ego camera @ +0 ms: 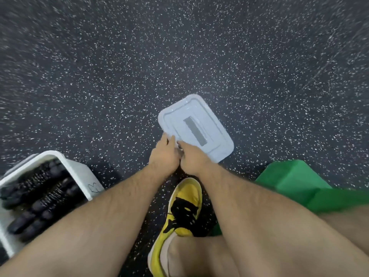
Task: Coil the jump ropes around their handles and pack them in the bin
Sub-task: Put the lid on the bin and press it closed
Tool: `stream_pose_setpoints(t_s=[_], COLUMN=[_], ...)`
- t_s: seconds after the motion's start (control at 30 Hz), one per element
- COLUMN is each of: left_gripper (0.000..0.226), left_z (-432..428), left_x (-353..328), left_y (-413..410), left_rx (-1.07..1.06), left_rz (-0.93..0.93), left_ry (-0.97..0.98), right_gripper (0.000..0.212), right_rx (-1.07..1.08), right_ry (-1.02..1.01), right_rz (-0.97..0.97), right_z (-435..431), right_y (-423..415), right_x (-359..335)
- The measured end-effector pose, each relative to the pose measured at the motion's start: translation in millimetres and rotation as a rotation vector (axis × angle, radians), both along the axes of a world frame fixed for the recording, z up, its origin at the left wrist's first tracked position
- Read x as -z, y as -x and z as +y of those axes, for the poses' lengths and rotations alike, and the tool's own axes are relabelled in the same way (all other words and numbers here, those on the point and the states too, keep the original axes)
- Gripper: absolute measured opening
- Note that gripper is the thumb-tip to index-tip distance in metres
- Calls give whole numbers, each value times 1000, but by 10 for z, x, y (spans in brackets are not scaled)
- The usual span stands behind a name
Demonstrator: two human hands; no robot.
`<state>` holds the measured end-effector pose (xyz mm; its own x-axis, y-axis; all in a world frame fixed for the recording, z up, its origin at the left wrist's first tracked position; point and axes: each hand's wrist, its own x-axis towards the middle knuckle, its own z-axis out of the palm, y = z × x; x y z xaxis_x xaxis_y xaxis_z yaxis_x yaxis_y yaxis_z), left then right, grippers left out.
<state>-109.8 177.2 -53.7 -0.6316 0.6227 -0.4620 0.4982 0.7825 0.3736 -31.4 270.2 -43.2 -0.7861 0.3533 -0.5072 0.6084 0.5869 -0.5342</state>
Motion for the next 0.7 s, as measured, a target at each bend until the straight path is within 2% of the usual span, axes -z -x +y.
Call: stream_pose_setpoints(t_s=[0.03, 0.1, 0.17, 0.2, 0.3, 0.5, 0.7], left_gripper=[50, 55, 57, 57, 56, 55, 70], left_z=[-21, -52, -79, -90, -89, -30, -259], left_x=[11, 36, 74, 79, 104, 114, -363], left_y=[33, 55, 51, 43, -5, 23, 384], left_rx=[-49, -130, -186, -208, -265, -458, -691], left_rz=[3, 0, -17, -32, -66, -134, 36], left_ry=[12, 59, 103, 125, 158, -9, -179], right_gripper=[38, 45, 56, 64, 87, 100, 118], right_rx=[-13, -15, 5, 52, 202, 394, 331], right_ry=[33, -93, -347, -385, -205, -196, -273], right_rz=[40, 47, -68, -168, -358, -179, 32], right_z=[-10, 57, 211, 303, 474, 287, 125], right_y=[39, 98, 95, 64, 30, 145, 467], right_x=[-39, -81, -30, 29, 152, 209, -278])
